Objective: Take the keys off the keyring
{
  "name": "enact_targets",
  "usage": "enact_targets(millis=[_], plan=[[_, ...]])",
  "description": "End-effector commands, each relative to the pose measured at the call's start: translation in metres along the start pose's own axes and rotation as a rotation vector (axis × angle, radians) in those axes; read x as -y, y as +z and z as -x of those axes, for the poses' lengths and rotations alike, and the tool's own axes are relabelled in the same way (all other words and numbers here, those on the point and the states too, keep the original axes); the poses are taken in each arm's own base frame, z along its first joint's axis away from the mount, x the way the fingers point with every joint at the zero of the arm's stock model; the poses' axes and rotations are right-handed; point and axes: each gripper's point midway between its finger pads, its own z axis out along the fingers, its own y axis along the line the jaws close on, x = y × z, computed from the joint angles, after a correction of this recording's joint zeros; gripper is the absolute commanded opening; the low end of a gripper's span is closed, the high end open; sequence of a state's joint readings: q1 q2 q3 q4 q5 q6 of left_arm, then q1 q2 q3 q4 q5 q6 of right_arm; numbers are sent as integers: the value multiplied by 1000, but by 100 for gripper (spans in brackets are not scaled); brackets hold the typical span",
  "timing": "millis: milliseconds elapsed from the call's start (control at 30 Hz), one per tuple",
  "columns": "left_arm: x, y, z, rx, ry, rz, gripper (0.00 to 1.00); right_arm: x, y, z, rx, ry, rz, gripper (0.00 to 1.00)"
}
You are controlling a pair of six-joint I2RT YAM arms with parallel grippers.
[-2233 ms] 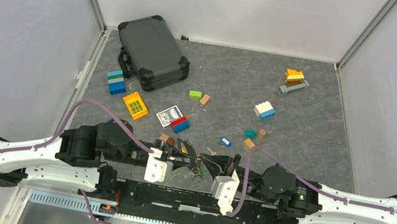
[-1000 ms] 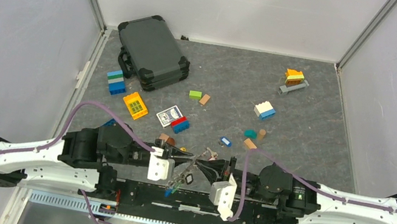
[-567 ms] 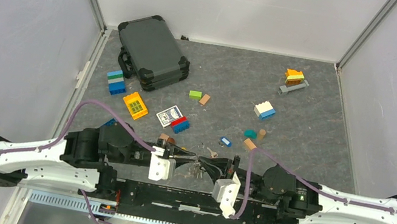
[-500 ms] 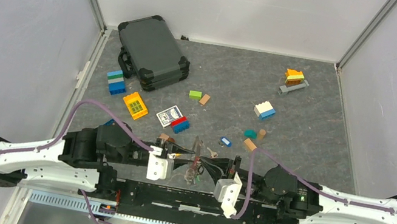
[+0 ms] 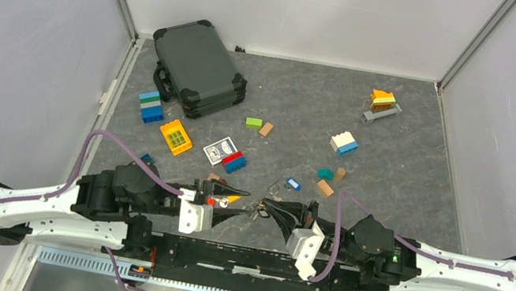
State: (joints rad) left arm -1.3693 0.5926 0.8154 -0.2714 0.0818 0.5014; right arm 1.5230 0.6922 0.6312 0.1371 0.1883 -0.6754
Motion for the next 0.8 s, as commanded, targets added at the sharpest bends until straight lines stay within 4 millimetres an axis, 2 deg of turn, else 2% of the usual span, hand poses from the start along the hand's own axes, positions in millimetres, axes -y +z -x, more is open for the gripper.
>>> enact_targets(millis=[0, 400, 767], plan=[[0, 9, 13, 55, -35, -5, 43, 17, 0, 25, 100, 41, -63, 0], [-3, 12, 15, 71, -16, 5, 38, 11, 1, 30, 131, 38, -28, 0], [7, 15, 15, 82, -9, -46, 31, 11, 2, 33, 155, 47, -34, 0]])
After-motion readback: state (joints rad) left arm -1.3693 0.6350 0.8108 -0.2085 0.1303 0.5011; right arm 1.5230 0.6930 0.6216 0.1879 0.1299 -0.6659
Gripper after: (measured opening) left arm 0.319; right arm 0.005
